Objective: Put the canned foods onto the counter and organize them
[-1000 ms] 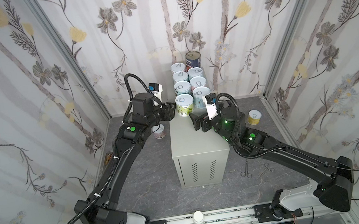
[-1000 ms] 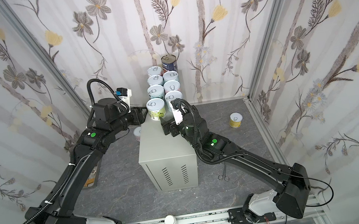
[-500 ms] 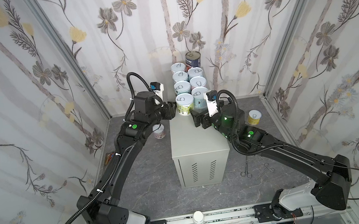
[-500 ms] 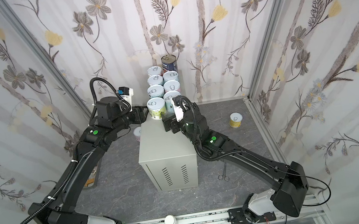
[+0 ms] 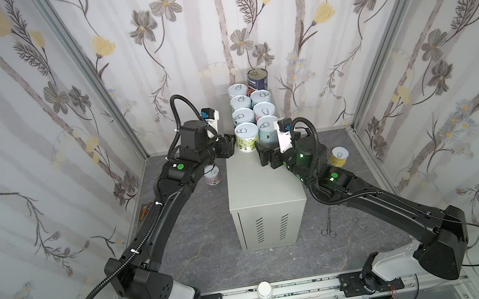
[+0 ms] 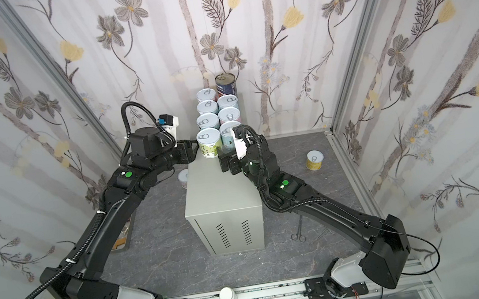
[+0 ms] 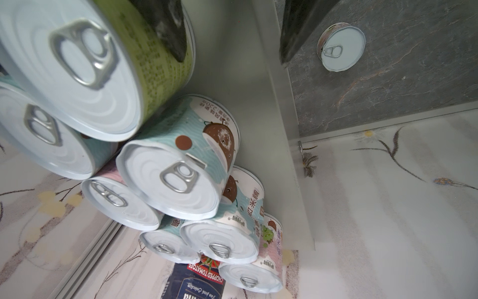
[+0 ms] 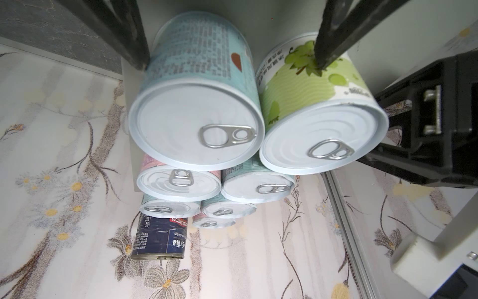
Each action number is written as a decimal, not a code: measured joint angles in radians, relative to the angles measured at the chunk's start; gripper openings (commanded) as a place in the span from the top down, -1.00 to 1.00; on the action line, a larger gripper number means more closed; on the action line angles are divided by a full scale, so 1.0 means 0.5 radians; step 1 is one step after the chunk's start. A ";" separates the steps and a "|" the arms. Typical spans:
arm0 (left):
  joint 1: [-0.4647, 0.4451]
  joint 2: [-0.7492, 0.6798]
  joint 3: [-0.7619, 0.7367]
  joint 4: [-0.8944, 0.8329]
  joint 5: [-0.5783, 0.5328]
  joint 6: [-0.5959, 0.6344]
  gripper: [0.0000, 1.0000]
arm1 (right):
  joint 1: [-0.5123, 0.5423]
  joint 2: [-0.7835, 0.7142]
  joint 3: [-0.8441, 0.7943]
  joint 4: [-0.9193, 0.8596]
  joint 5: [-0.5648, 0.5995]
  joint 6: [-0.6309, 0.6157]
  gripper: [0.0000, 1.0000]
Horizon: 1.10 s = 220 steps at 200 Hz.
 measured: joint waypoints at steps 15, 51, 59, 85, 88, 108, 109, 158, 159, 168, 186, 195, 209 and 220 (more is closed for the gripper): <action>0.000 0.000 0.000 0.000 -0.003 0.000 -0.16 | -0.004 0.002 0.000 0.005 -0.002 0.001 -0.99; 0.000 0.000 0.005 -0.008 -0.016 0.001 -0.22 | -0.010 0.008 0.003 0.007 -0.007 0.009 -0.99; 0.000 0.000 0.007 -0.011 -0.021 0.002 -0.25 | -0.011 0.011 0.003 0.008 -0.007 0.014 -0.99; 0.000 -0.002 0.011 -0.047 -0.048 0.017 -0.28 | -0.015 0.012 0.007 0.008 -0.008 0.021 -0.99; 0.000 -0.005 0.011 -0.055 -0.050 0.018 -0.28 | -0.016 0.012 0.007 0.008 -0.008 0.022 -0.99; 0.000 -0.040 -0.006 -0.106 -0.109 0.066 -0.32 | -0.021 0.014 0.007 0.014 -0.014 0.027 -0.99; 0.000 -0.045 -0.010 -0.108 -0.110 0.067 -0.32 | -0.021 0.014 0.007 0.014 -0.015 0.029 -0.99; 0.004 -0.176 -0.118 -0.121 -0.143 0.146 -0.33 | -0.021 0.014 0.007 0.016 -0.023 0.037 -0.99; 0.004 -0.178 -0.120 -0.121 -0.142 0.148 -0.33 | -0.021 0.014 0.007 0.016 -0.023 0.037 -1.00; 0.005 -0.199 -0.142 -0.119 -0.098 0.169 -0.33 | -0.021 0.013 0.007 0.016 -0.023 0.037 -0.99; 0.005 -0.244 -0.188 -0.110 0.012 0.187 -0.33 | -0.023 0.011 0.007 0.014 -0.023 0.038 -0.99; 0.005 -0.260 -0.204 -0.105 0.072 0.197 -0.33 | -0.023 0.011 0.007 0.014 -0.023 0.038 -0.99; 0.005 -0.283 -0.231 -0.082 0.166 0.213 -0.33 | -0.023 0.011 0.006 0.014 -0.023 0.039 -0.99; 0.005 -0.301 -0.252 -0.066 0.237 0.219 -0.33 | -0.023 0.011 0.006 0.014 -0.023 0.039 -0.99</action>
